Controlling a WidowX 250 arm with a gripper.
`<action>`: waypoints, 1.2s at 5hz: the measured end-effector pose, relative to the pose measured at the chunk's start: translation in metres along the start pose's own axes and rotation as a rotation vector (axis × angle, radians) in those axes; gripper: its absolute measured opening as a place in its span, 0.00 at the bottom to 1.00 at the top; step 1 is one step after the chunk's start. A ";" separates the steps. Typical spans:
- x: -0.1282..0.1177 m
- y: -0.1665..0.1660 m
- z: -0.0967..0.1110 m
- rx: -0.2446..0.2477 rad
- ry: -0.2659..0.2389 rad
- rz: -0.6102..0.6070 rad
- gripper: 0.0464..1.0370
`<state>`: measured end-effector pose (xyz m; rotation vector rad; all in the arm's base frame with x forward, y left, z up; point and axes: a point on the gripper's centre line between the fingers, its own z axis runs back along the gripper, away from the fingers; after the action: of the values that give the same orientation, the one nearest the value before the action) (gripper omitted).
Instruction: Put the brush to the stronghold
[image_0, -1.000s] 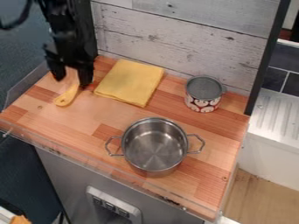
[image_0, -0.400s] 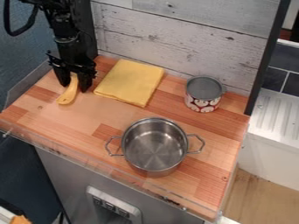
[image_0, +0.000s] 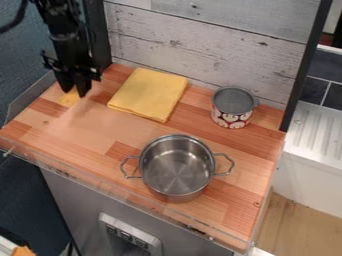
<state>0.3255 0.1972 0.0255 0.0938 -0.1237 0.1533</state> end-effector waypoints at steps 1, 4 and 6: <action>0.008 -0.019 0.010 -0.017 0.012 0.034 0.32; 0.033 -0.096 0.005 -0.054 0.004 -0.044 0.32; 0.035 -0.103 0.000 -0.073 -0.016 -0.022 0.71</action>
<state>0.3765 0.1008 0.0210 0.0234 -0.1441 0.1256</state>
